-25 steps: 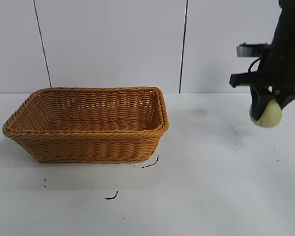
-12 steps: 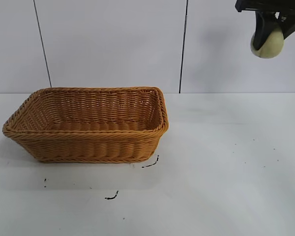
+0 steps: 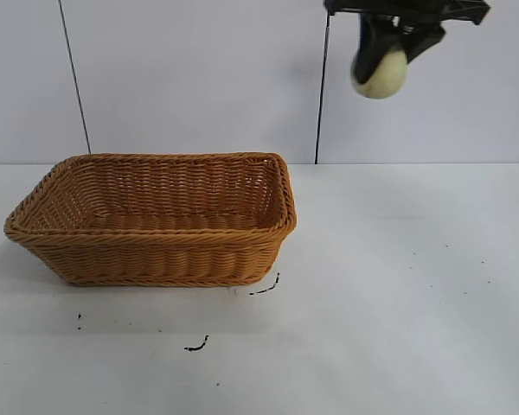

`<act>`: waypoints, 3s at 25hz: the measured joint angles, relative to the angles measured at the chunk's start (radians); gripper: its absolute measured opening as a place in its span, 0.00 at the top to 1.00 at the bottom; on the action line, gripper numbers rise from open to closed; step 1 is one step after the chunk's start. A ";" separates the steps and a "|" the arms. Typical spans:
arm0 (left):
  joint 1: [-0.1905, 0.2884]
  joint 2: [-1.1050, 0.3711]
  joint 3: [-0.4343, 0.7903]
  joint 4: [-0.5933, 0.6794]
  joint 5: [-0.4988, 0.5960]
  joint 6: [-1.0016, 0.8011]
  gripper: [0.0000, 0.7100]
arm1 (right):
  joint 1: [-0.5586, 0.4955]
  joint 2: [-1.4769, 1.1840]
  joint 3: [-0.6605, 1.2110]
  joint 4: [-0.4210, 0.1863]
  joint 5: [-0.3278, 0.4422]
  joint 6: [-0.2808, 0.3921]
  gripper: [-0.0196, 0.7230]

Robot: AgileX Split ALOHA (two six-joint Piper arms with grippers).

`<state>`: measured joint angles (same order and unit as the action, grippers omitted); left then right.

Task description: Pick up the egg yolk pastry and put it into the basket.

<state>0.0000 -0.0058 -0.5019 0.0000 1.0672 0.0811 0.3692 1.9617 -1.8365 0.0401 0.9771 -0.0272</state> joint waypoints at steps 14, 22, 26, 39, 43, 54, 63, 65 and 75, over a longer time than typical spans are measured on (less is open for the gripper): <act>0.000 0.000 0.000 0.000 0.000 0.000 0.02 | 0.300 0.203 0.000 0.006 -0.312 0.027 0.67; 0.000 0.000 0.000 0.000 0.000 0.000 0.02 | 0.291 0.401 0.000 0.001 -0.431 0.066 0.67; 0.000 0.000 0.000 0.000 0.000 0.000 0.02 | 0.289 0.413 0.000 -0.003 -0.447 0.067 0.63; 0.000 0.000 0.000 0.000 0.000 0.000 0.02 | 0.280 0.260 -0.033 -0.025 -0.359 0.071 0.15; 0.000 0.000 0.000 0.000 0.000 0.000 0.02 | 0.251 0.188 -0.118 -0.027 -0.219 0.072 0.15; 0.000 0.000 0.000 0.000 0.000 0.000 0.02 | 0.041 0.173 -0.221 -0.105 -0.004 0.072 0.15; 0.000 0.000 0.000 0.000 0.000 0.000 0.02 | -0.277 0.173 -0.221 -0.097 0.064 0.072 0.15; 0.000 0.000 0.000 0.000 0.000 0.000 0.02 | -0.319 0.173 -0.221 -0.097 0.095 0.072 0.15; 0.000 0.000 0.000 0.000 0.000 0.000 0.02 | -0.369 0.172 -0.221 -0.081 0.235 0.060 0.15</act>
<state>0.0000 -0.0058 -0.5019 0.0000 1.0672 0.0811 0.0000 2.1338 -2.0578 -0.0409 1.2125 0.0324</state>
